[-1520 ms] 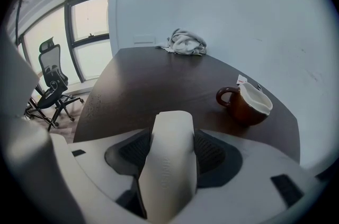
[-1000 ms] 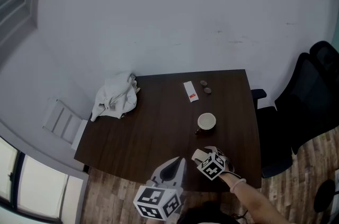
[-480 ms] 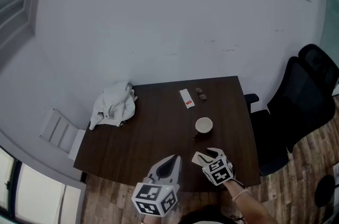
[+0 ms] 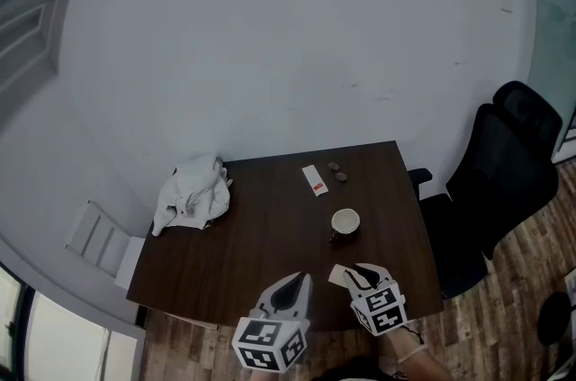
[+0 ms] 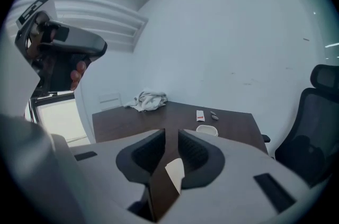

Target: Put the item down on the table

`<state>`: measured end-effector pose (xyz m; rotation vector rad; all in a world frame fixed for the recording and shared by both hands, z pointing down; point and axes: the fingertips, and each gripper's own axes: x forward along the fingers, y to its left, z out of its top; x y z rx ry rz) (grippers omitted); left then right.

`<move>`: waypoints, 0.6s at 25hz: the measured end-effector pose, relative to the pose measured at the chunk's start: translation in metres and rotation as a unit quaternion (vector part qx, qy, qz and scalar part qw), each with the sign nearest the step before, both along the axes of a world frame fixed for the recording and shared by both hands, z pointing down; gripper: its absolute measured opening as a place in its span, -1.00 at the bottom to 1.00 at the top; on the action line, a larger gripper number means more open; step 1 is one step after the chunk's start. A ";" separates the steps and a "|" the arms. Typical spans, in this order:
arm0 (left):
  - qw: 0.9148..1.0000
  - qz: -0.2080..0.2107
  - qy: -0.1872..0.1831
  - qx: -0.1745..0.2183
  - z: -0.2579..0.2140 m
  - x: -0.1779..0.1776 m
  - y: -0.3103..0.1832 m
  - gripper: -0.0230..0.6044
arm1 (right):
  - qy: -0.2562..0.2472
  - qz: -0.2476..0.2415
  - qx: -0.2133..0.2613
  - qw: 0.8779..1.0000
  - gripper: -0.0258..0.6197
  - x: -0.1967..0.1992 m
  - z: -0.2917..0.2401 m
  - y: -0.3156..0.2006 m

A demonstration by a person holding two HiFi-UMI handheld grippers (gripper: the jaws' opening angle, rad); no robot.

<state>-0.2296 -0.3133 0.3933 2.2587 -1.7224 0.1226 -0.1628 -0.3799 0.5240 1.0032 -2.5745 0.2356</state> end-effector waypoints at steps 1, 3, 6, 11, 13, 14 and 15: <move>1.000 0.001 0.002 0.000 0.000 -0.001 0.003 -0.87 | -0.007 0.005 0.003 1.000 -0.67 0.001 -0.006 0.004; 1.000 0.002 0.007 0.001 0.000 -0.001 0.007 -0.87 | -0.023 0.015 0.008 1.000 -0.67 0.005 -0.018 0.009; 1.000 0.004 0.008 0.001 0.001 -0.003 0.013 -0.87 | -0.039 0.031 0.020 0.999 -0.72 0.012 -0.035 0.018; 1.000 0.010 0.012 0.006 -0.003 -0.002 0.024 -0.87 | -0.051 0.047 0.040 0.997 -0.83 0.023 -0.058 0.033; 1.000 0.013 0.013 0.007 -0.004 0.000 0.027 -0.87 | -0.053 0.054 0.047 0.996 -0.85 0.027 -0.065 0.039; 1.000 0.014 0.016 0.007 -0.005 0.001 0.028 -0.87 | -0.056 0.059 0.051 0.995 -0.87 0.030 -0.068 0.042; 1.000 0.016 0.020 0.007 -0.006 0.002 0.029 -0.87 | -0.059 0.063 0.053 0.995 -0.89 0.032 -0.072 0.045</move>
